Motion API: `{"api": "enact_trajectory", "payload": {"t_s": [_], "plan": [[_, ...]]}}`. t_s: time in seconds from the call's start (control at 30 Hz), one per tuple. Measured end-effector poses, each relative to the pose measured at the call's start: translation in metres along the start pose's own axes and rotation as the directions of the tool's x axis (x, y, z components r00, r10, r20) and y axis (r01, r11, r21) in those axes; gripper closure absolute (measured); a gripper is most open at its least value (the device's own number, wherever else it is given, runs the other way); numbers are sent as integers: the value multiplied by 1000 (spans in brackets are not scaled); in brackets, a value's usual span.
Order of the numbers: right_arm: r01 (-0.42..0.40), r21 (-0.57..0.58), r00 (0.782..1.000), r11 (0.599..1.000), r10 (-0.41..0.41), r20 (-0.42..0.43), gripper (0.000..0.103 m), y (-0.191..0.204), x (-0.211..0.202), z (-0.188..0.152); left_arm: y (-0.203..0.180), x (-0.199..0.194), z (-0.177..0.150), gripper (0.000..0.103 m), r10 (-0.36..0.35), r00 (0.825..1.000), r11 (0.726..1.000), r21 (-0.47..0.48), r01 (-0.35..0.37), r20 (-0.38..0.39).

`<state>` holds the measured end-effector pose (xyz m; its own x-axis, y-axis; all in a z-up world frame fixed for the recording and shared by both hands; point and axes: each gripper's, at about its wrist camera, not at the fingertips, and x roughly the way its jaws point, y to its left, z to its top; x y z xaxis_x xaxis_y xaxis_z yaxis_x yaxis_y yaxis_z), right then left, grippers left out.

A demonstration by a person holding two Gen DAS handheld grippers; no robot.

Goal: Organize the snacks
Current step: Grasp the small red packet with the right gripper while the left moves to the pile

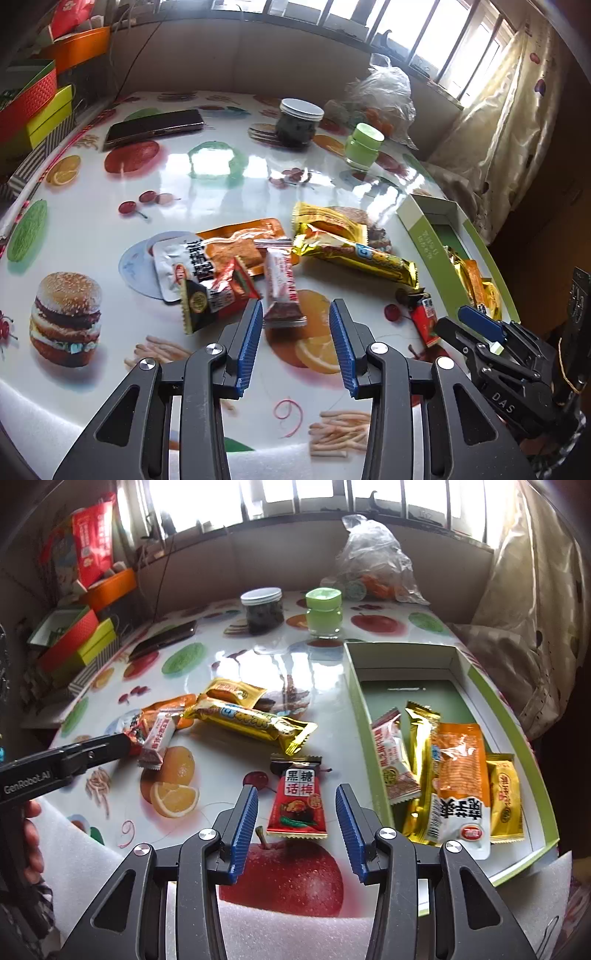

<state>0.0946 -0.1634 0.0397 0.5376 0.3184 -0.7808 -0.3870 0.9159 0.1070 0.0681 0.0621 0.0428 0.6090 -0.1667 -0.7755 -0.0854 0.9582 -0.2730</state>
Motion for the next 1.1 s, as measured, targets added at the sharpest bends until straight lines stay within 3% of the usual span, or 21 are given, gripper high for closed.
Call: {"api": "enact_trajectory", "payload": {"t_s": [0.63, 0.83, 1.0, 1.1], "plan": [[43, -53, 997, 998, -46, -69, 60, 16, 36, 0, 47, -2, -7, 64, 46, 999, 996, -76, -47, -6], [47, -56, 996, 997, -51, -68, 65, 19, 38, -1, 58, 0, -8, 64, 60, 998, 994, -93, -61, -12], [56, -51, 997, 997, -59, -56, 77, 19, 37, -2, 60, 2, -7, 64, 57, 998, 994, -95, -58, -15], [60, -50, 997, 997, -62, -49, 88, 18, 36, -4, 60, 4, -6, 64, 51, 998, 994, -93, -53, -21]]}}
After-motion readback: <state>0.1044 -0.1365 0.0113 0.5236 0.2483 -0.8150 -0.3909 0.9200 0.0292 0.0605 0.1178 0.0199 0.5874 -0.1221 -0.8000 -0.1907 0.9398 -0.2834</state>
